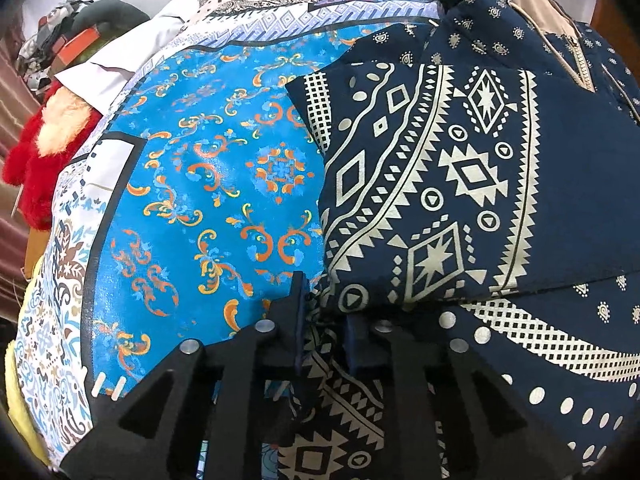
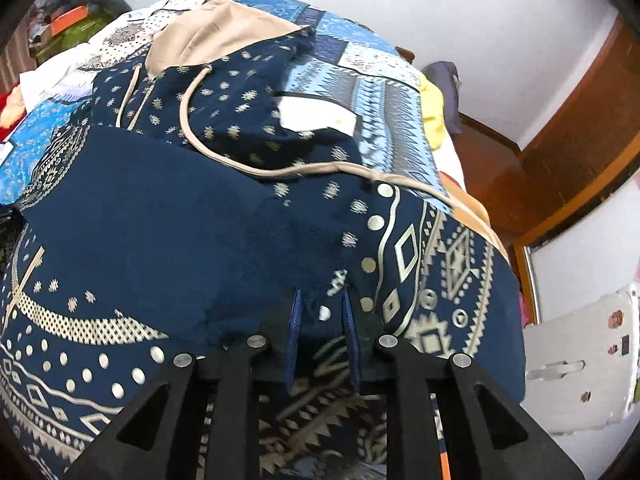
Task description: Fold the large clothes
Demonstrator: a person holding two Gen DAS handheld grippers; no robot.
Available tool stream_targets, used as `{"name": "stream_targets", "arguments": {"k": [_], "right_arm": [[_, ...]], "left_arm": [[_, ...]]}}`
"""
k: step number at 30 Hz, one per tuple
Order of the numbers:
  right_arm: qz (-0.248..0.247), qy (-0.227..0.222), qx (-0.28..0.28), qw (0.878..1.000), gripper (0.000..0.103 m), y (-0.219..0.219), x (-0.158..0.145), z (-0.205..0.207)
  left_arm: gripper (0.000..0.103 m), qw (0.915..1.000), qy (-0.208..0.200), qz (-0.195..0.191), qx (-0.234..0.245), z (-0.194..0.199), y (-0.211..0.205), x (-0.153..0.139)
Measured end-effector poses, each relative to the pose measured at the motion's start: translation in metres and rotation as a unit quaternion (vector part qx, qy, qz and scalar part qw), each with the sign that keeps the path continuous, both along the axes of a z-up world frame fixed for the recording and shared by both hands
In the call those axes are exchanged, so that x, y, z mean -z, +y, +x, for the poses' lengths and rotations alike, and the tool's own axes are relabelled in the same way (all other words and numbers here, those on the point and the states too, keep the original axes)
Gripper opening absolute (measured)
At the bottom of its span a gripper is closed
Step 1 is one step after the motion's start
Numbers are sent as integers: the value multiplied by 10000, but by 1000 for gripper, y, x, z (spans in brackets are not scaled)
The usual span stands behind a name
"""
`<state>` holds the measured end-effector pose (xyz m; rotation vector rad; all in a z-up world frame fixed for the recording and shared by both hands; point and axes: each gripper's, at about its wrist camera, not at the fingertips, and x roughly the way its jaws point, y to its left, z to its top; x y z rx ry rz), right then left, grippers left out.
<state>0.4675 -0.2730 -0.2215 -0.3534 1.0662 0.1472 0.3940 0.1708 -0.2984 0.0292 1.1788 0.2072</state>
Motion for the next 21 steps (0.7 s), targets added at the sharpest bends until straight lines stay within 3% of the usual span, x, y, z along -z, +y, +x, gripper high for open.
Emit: {"name": "stream_targets", "arguments": {"k": [2,7,9,14,16,18,21], "right_arm": [[-67,-25,129,9999,16,-7,-4,-2],[-792,-213,470,9955,16,-30,-7,-9],[-905,-165,708,9932,16,-52,-9,-13],[-191,-2,1245,9920,16,-115,-20,-22],[152,-16,1512,9884,16,-143,-24,-24],[343,31,1695,9849,16,-162,-22,-24],[346,512,1931,9792,16,-183,9,-12]], "left_arm": [[21,10000,19,-20,10,1,3,1],[22,9999,101,105,73,1,3,1],[28,9995,189,222,120,-1,-3,-1],[31,9989,150,322,290,-14,-14,-26],[50,9986,-31,398,347,-17,-20,-47],[61,9977,-256,467,408,-18,-28,-66],[71,9954,-542,481,632,-12,-51,-95]]}}
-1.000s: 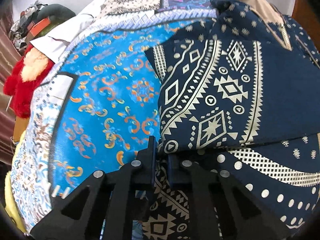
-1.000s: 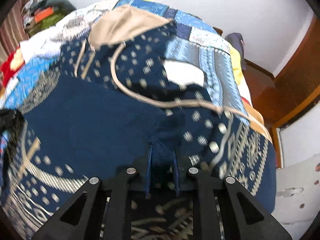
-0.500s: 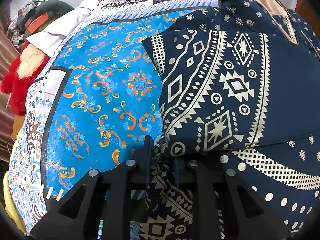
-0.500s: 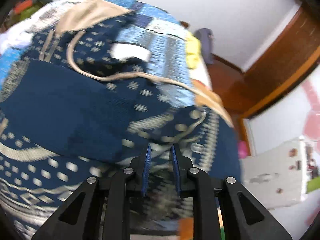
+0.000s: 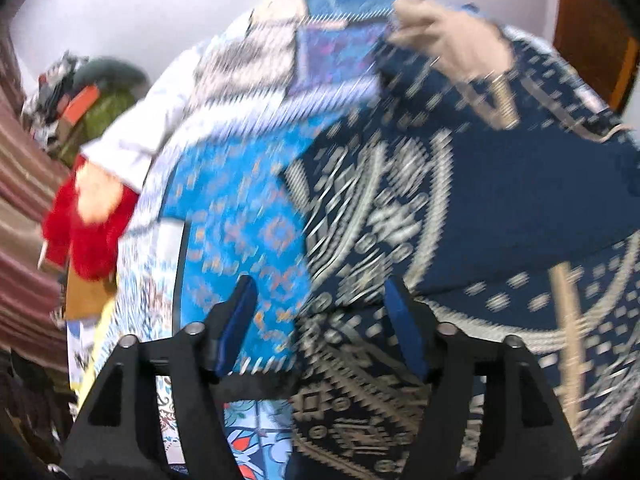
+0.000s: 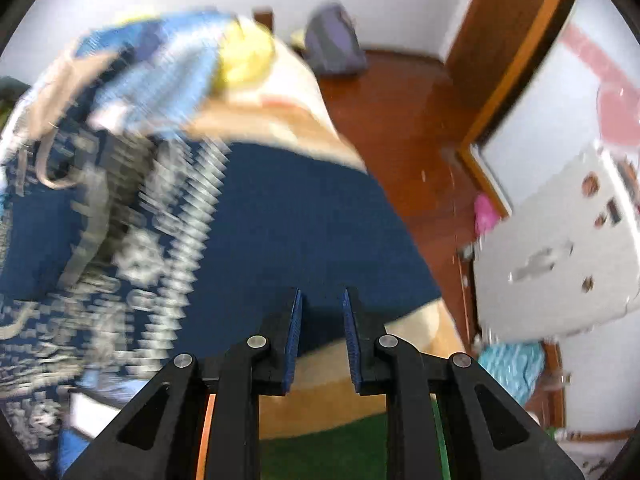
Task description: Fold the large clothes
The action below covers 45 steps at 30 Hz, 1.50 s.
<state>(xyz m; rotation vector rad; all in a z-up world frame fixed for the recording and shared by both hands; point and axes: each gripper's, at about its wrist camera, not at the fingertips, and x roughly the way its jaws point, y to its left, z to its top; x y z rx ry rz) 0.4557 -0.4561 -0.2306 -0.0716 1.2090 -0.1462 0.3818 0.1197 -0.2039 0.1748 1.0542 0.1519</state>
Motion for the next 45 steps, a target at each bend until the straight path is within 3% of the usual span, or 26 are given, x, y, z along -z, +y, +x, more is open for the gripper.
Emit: {"name": "stream_targets", "arguments": {"k": [3,5,7,8,9,13,15,20,23,26,29,32,34,35,37,40,45], "right_arm": [[-11,-153,-105,9998,16,-5,14,-1],[-196,-213,-184,9994,32,-2,15,-2],[-879,-334,-30,9956,96,-3,15,-9],[-1145,-468,12,9923,100,-8,14,-13],[-971,-491,-4,9941,100,-15,13,-17],[378,-396,374,9978,99,-57,7,-27],[1045,-379,626,9918,99,-78,6,-33],[2146,-329,1183,9690,99,-110,14,-37],[2570,-192,1410,9559,97,-117,28,-28],[3067,-2,1627,9378,86,-122,49,-11],[3102,-128,1787,9336,78,-124,55,2],[3102,-254,1830,9326,52,-124,57,17],[2977,-328,1853,9359,27,-121,56,27],[2934,-399,1827,9375,21,-120,53,29],[2787,-561,1739,9428,9,-116,42,32],[2574,-954,1457,9505,8,-104,9,32],[2531,-1725,853,9481,7,-77,-75,25]], "left_arm": [[85,9993,-234,-78,298,10,-34,-21],[90,9979,-326,-141,545,18,-61,-29],[90,9959,-304,-234,815,30,-93,-30],[90,9948,-277,-271,939,36,-109,-28],[90,9939,-259,-288,1029,38,-122,-24],[90,9894,-17,-279,1422,60,-178,0],[90,9873,128,-356,1545,72,-203,12],[90,9833,392,-751,1611,92,-240,31],[90,9824,480,-883,1572,102,-257,41],[91,9824,444,-953,1547,109,-266,43],[91,9827,440,-925,1544,116,-272,44],[91,9829,415,-895,1558,118,-272,42],[91,9830,374,-873,1568,115,-270,38],[91,9831,350,-864,1576,114,-269,36],[91,9832,247,-845,1601,108,-267,27],[91,9829,45,-843,1639,97,-257,8],[91,9839,-325,-803,1563,83,-236,-25]]}}
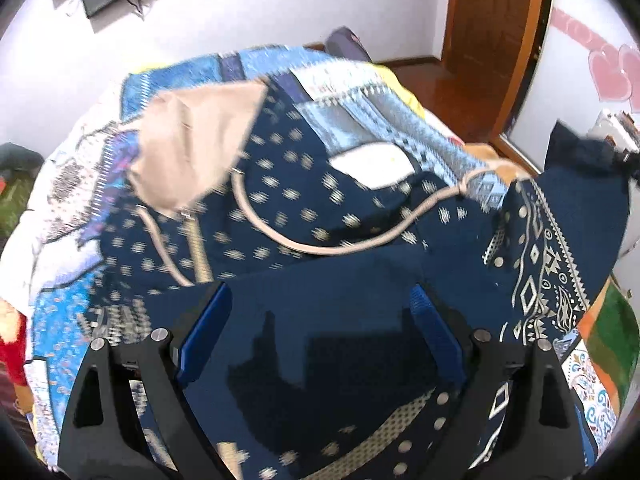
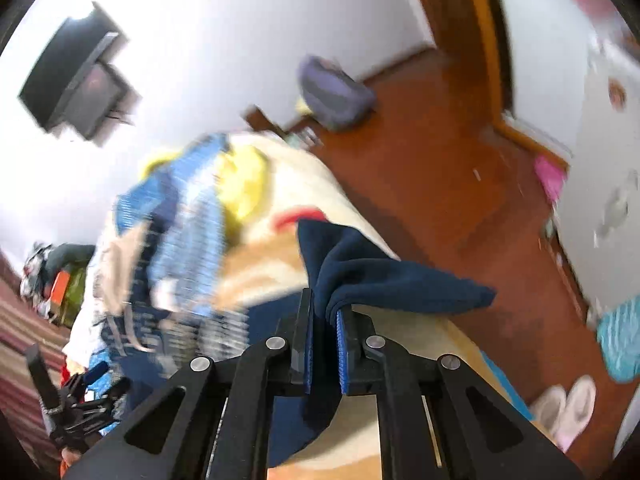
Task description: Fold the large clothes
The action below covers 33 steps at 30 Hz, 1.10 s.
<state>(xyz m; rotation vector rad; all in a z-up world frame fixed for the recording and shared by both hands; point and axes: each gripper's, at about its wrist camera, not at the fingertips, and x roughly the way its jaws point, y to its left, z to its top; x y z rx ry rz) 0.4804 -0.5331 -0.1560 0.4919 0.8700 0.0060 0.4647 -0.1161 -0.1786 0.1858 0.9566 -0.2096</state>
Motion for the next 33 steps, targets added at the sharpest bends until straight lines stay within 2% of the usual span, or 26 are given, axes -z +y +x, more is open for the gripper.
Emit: {"name": "stream_targets", "arguments": {"k": [5,8,10,13,15,18,23,27,28,30,33], "right_arm": [[-59,-748,-461,9961,7,45,-78,-5],[-128,-1050,-861,9907,7,90,-114,-3],[-145,-1166,-1163,9862,7,126,-129,0],[-167,-1187,-1608,9797,7,183,-134,6],[-144,-1058,-1918,9756,7,225,-122,11],[-126,-616,-2322,9706,7,281,-88,18],[-311,477,-2810,9580,7,351,4,17],[-561,1468,-2864,9451,7,377,69,8],[-640,1604,-2811,9440,8,379,79,9],[-623,1590,-2823,9440,8,378,84,2],[-560,1902,-2963,9343,8,373,82,-5]], "left_arm": [[91,9989,-449,75,-133,-21,32,-30],[91,9979,-599,-8,-239,-33,54,-41],[91,9972,-670,-47,-335,-42,72,-47],[91,9957,-778,33,-504,-55,97,-49],[91,9945,-830,114,-624,-64,113,-48],[91,9935,-768,130,-831,-81,145,-42],[91,9919,-489,157,-1166,-103,191,-19],[91,9896,-219,142,-1416,-117,216,1],[91,9888,-152,112,-1479,-119,221,6],[91,9879,-62,36,-1548,-123,227,11],[91,9874,73,-93,-1579,-124,228,16]]}}
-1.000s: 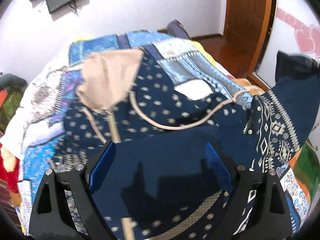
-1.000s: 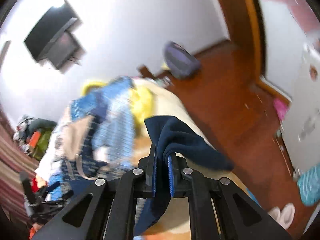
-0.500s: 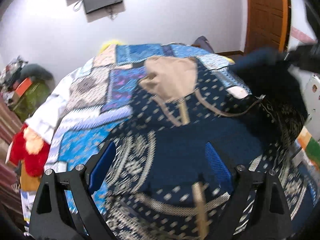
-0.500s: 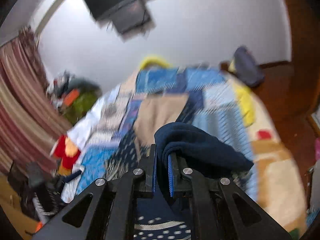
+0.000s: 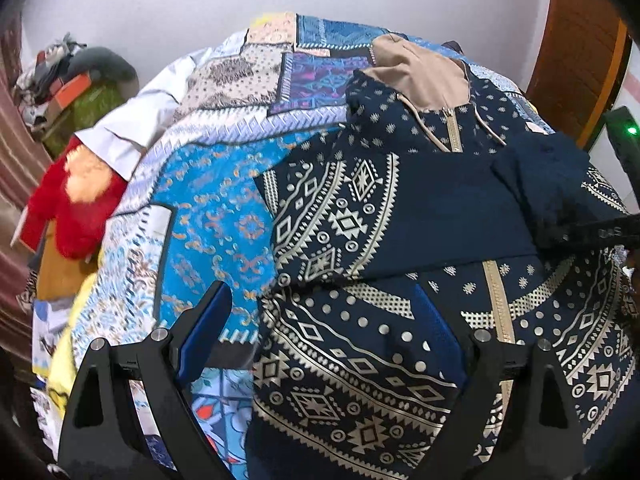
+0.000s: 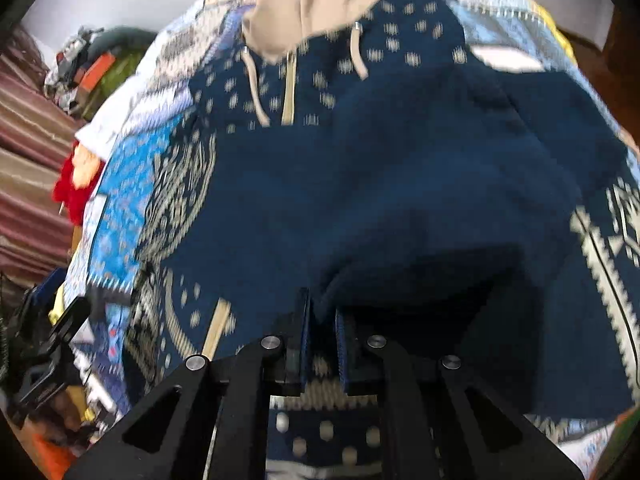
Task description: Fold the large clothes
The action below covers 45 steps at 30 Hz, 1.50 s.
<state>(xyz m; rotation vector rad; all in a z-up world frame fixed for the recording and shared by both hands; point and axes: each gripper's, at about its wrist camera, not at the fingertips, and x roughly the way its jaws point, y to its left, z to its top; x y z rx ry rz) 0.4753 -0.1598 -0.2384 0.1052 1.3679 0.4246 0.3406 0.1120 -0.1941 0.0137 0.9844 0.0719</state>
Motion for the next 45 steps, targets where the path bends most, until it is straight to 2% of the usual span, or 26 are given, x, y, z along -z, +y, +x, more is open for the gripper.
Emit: {"name": "stream_targets", "arguments": {"k": [4,7,11,14,18,21,23,29,32,33,34,35,36,38,41,45], "right_arm": [[248,414,-179,9987,8,-17,-9,-18],[449,278,-300,9982,8,-33,-27,-32],[286,-492,-162,9982,8,-69,-66,-44],[-8,-1118,0,9937,8,-102,-94,-47],[-430,-1572,282,9862,8,-149,-111,-40],[-689,-1635,531,9827,8,-179,-107,-34],[-676,-1558,661,9832,8,-199,-101,-29],[-463,-1212,932,9872,8,-227,-66,-22],[-402,-1119,971,9881,8,-232,-54,-20],[-379,-1083,978,9886,8,-233,-51,-19],[-355,-1060,969,9890,8,-232,-49,-19],[-331,-1038,950,9895,8,-231,-47,-17],[-320,-1029,935,9898,8,-230,-45,-16],[-308,-1033,901,9901,8,-226,-45,-14],[-237,-1073,840,9904,8,-219,-48,-12],[-240,-1209,720,9898,8,-205,-56,-8]], "left_arm": [[91,9998,-39,-127,125,3,-16,-9],[91,9990,-118,-104,409,11,-42,-21],[91,9957,-158,64,913,29,-88,-30],[91,9909,-140,214,1318,46,-130,-30],[91,9825,-13,370,1826,70,-187,-19],[91,9732,152,485,2241,91,-232,-3],[91,9688,219,624,2390,103,-255,7],[89,9610,162,1158,2506,136,-306,33],[76,9600,76,1144,2556,144,-314,36],[64,9605,90,1038,2580,146,-314,36],[47,9613,120,929,2592,147,-313,35],[37,9623,143,865,2576,148,-313,33],[20,9634,148,894,2524,149,-313,32],[16,9652,55,1010,2413,149,-309,26],[14,9705,-165,831,2259,147,-288,4],[13,9784,-703,625,1839,142,-239,-45]]}}
